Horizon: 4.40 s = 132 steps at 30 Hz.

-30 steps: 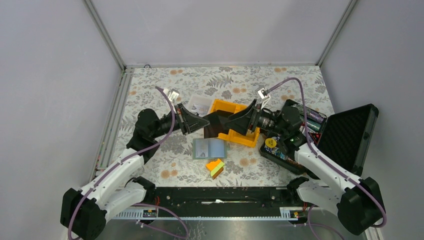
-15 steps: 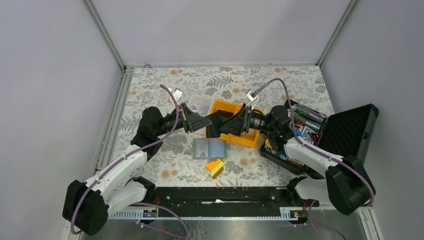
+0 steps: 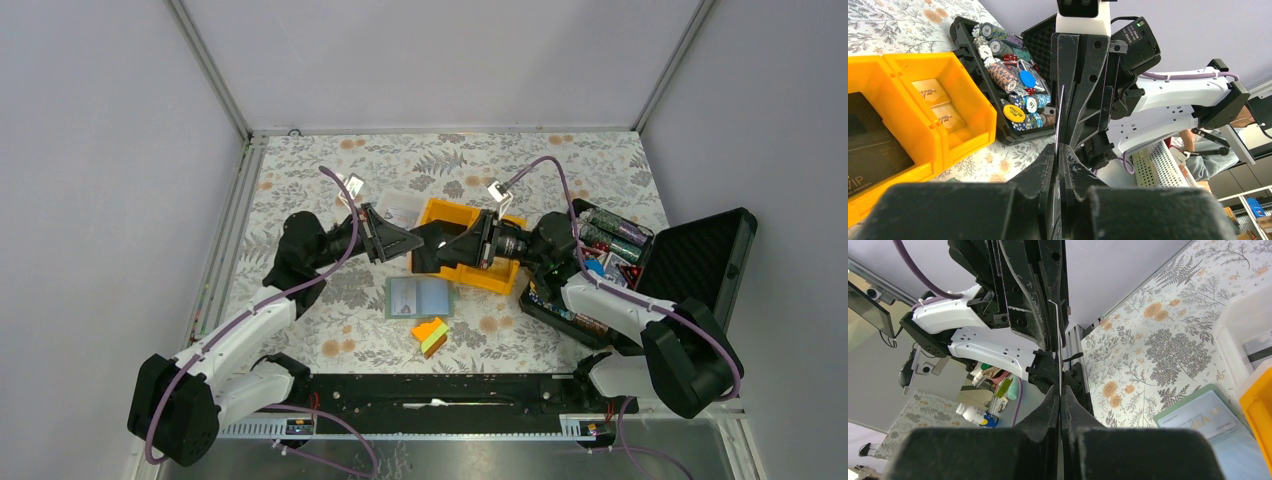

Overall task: Put the credit cards into the card holder
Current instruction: Adjust the credit card, then insert the credit card into the card holder.

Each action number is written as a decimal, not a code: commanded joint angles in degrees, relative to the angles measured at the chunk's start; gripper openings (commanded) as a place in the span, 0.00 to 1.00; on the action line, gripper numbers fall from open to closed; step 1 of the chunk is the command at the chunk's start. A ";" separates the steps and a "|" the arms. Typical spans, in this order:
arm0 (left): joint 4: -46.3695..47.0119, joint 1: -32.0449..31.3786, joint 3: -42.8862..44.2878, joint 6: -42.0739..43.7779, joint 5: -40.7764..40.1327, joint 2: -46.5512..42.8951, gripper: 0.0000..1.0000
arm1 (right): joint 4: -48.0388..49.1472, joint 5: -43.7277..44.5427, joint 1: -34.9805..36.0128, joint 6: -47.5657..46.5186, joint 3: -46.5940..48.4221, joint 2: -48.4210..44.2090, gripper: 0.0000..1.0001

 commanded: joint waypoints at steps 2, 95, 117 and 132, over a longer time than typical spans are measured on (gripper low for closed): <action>3.32 -0.50 0.74 -0.83 3.39 0.45 0.16 | 7.62 3.29 0.45 1.43 0.28 -0.54 0.00; -30.73 2.03 -3.23 12.55 -21.73 -19.60 0.00 | -24.51 24.42 3.09 -5.92 -2.64 -11.38 0.00; -27.15 5.00 -21.05 -0.86 -14.56 -16.98 0.00 | -31.78 49.58 22.00 7.26 -2.24 7.68 0.00; -22.33 7.49 -23.75 0.04 -14.64 -12.41 0.00 | -26.62 49.02 22.40 7.59 -1.15 13.09 0.00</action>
